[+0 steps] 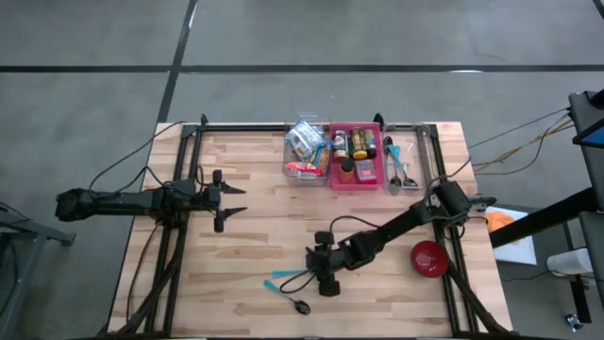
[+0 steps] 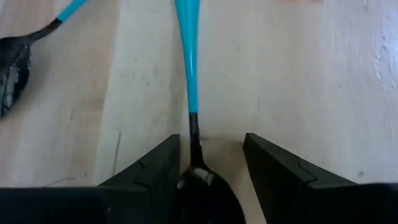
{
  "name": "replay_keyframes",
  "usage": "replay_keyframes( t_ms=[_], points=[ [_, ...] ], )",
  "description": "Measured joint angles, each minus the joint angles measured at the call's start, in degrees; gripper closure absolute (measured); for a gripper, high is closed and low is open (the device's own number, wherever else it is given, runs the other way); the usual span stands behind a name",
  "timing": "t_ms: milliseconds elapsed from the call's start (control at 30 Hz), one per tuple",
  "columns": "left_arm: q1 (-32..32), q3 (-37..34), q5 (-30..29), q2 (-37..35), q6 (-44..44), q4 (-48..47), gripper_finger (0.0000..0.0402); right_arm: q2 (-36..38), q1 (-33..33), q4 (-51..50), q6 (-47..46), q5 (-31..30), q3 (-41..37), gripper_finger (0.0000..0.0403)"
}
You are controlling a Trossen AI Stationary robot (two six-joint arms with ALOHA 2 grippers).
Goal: Pick & Place Food Item
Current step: Put the blue spoon into the right transparent bin
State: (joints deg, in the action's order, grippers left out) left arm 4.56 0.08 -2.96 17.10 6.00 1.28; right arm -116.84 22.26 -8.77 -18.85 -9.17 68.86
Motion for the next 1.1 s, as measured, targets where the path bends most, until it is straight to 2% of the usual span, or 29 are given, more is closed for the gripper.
replay_keyframes(
  t_ms=[267,567,733,900,1100],
  points=[
    [0.0,0.0,0.0,0.0,0.0,0.0,0.0158,0.3,-0.6,-1.6,3.8,-1.2,-0.1,0.0226],
    [0.0,0.0,0.0,0.0,0.0,0.0,0.0158,1.0,-1.1,-7.3,2.3,-3.4,-0.1,0.0226],
    [0.0,0.0,0.0,0.0,-0.1,0.0,0.0158,2.9,-1.3,-13.3,0.3,-8.5,-0.3,0.0226],
    [0.0,0.0,0.0,0.0,-0.2,0.0,0.0158,5.2,-2.0,-23.4,-8.4,-15.5,-0.6,0.0226],
    [0.0,0.0,0.0,0.0,-0.2,0.0,0.0158,6.0,-2.2,-24.9,-9.9,-16.7,-0.8,0.0226]
  ],
)
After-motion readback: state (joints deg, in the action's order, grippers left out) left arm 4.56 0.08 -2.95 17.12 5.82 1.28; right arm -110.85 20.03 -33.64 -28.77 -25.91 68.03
